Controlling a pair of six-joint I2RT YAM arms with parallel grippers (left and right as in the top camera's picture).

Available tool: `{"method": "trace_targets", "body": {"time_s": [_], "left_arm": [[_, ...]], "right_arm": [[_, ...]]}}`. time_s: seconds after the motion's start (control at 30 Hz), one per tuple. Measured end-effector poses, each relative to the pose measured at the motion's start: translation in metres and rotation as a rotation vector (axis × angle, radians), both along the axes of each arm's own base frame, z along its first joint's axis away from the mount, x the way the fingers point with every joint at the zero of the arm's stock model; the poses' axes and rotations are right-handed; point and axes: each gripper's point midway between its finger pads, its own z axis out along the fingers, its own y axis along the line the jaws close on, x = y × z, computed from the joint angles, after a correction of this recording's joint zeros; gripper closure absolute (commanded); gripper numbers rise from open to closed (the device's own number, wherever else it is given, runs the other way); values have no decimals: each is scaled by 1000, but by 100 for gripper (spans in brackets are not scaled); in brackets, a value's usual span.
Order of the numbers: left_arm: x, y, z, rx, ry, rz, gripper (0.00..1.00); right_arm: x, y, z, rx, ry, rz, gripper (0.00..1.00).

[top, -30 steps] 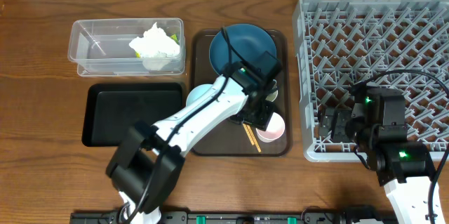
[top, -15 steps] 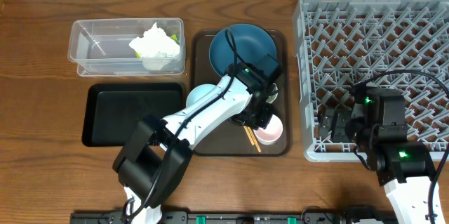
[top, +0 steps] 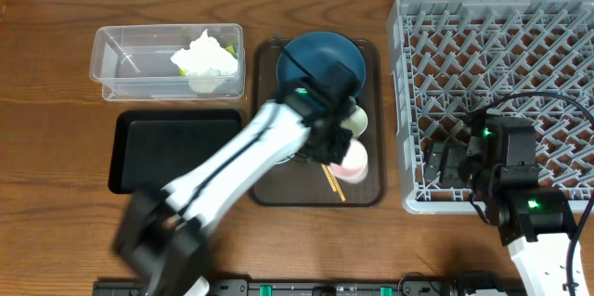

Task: Sort waste into correct bins and load items into the dishwasher rack
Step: 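Reach the left gripper to the pink cup and grasp it, then lift the pink cup toward the right gripper and hand it over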

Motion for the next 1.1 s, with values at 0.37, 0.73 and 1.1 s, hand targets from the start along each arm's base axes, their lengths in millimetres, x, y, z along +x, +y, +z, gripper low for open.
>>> {"method": "trace_targets", "body": {"time_s": [0.37, 0.73, 1.1], "left_arm": [[78, 83, 98, -282, -228, 326, 94], [75, 48, 113, -811, 17, 132, 94], [42, 8, 116, -1071, 225, -79, 94]], "right_arm": [[21, 5, 17, 17, -111, 23, 1], [5, 81, 39, 252, -184, 481, 1], [-2, 129, 51, 441, -272, 844, 2]]}}
